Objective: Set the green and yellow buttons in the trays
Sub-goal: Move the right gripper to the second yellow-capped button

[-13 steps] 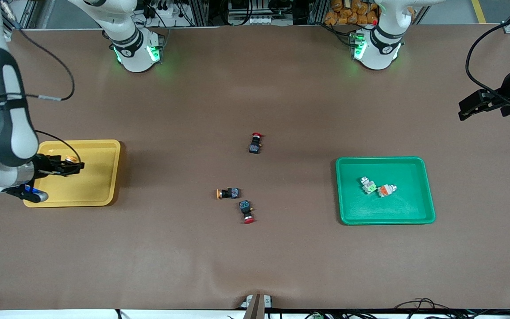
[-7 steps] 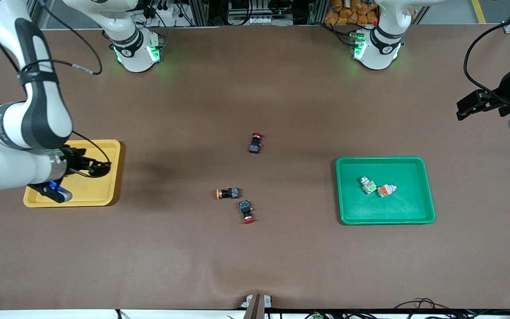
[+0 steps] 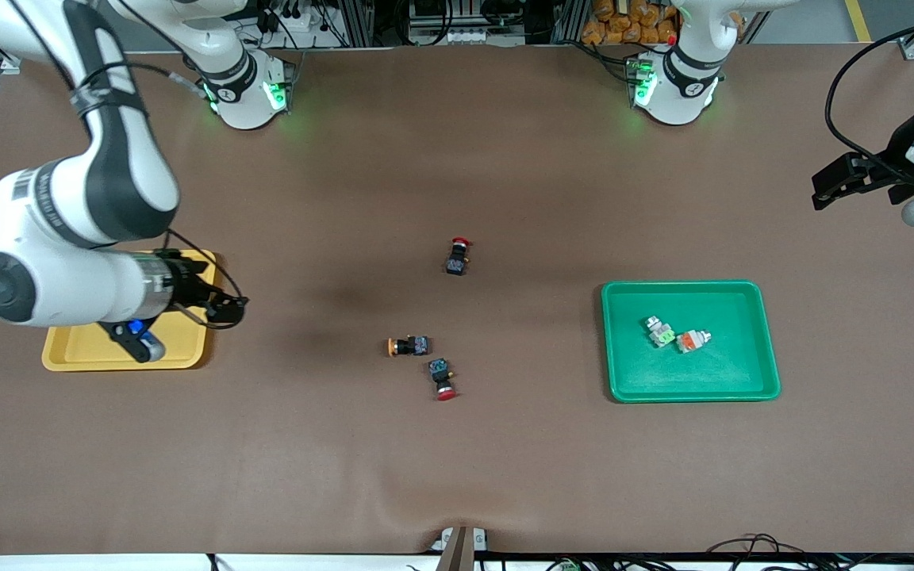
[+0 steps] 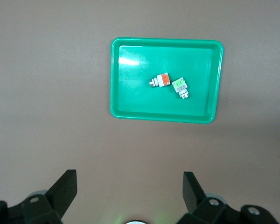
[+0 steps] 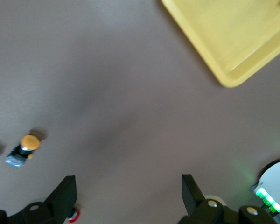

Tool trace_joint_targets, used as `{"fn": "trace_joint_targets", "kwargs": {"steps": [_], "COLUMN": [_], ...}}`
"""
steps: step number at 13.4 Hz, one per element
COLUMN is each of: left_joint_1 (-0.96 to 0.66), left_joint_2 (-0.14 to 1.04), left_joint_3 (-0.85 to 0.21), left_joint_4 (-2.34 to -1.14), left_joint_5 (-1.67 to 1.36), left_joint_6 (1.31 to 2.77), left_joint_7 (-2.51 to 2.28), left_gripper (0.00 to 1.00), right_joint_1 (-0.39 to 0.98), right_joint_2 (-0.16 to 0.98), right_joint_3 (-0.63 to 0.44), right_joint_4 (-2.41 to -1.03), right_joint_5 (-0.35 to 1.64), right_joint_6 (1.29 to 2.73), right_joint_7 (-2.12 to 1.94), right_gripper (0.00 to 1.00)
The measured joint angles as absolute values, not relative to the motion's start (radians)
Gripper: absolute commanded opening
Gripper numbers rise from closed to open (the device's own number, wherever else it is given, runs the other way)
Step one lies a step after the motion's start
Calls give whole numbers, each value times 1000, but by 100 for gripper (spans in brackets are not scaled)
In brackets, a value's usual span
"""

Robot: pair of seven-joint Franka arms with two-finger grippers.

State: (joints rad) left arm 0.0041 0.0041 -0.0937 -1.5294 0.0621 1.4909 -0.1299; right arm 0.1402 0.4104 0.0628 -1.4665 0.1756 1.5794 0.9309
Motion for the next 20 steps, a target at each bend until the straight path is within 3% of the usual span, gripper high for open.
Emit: {"fn": "trace_joint_targets", "kwargs": {"steps": [7, 12, 20], "left_joint_1": [5, 5, 6], "left_joint_2": [-1, -1, -1], "left_joint_3": [-104, -104, -104], "left_joint_4": [-1530, -1533, -1534], "left_joint_5": [62, 62, 62], "left_joint_6": [1467, 1467, 1468], "left_joint_7": [-130, -130, -130], "left_gripper": [100, 100, 100], "right_joint_1": [244, 365, 478], "right_joint_2": [427, 597, 739], "right_joint_3": [62, 60, 58], "right_joint_4": [-1457, -1462, -1459], "right_joint_5": [176, 175, 175], "right_joint_6": [1754, 2025, 2228], "right_joint_7": [1099, 1264, 1474], "right_gripper": [100, 100, 95]}}
